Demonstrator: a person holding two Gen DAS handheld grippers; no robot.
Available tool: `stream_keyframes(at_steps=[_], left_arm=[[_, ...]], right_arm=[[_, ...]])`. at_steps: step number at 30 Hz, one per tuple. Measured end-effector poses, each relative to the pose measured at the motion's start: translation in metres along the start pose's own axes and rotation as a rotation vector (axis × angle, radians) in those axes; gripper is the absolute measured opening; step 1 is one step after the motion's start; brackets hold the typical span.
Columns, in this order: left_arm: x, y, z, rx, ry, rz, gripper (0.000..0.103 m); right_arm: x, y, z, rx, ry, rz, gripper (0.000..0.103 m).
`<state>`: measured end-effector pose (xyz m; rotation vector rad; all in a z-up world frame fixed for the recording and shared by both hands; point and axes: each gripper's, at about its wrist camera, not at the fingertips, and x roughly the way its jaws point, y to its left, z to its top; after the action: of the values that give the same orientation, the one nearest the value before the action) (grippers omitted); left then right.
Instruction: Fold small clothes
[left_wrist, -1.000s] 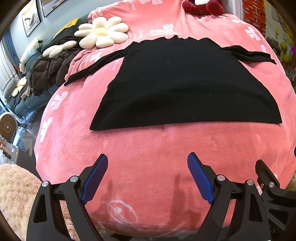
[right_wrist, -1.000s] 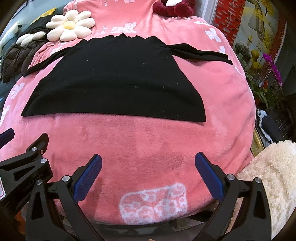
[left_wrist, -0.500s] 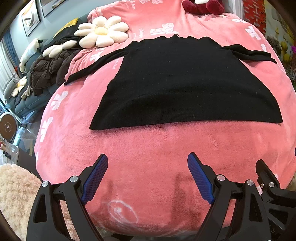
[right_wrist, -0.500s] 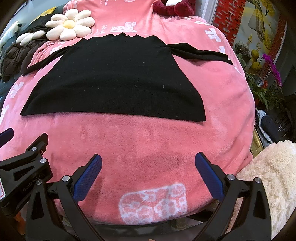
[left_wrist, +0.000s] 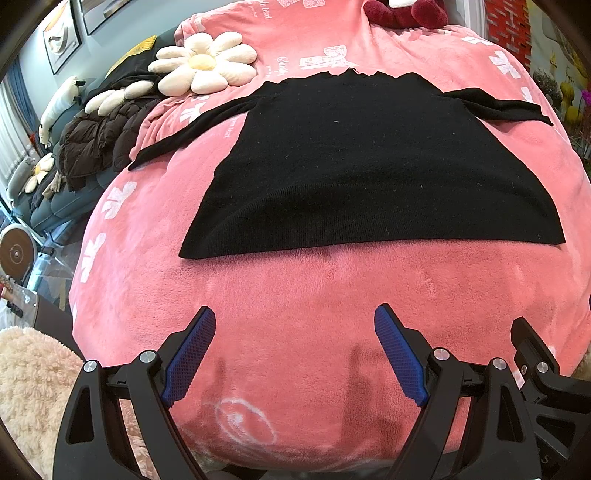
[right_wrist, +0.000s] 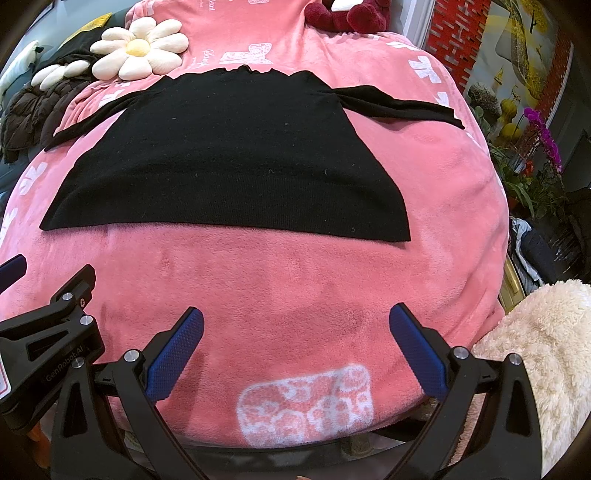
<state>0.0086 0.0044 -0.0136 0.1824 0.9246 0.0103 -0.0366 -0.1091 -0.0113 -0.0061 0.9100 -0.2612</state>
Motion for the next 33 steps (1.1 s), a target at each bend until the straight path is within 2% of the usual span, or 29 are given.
stream_keyframes(at_steps=[33], left_arm=[[0.0003, -0.0003, 0.0009, -0.006, 0.006, 0.005, 0.085]], right_arm=[[0.0003, 0.0016, 0.0011, -0.002, 0.004, 0.001, 0.098]])
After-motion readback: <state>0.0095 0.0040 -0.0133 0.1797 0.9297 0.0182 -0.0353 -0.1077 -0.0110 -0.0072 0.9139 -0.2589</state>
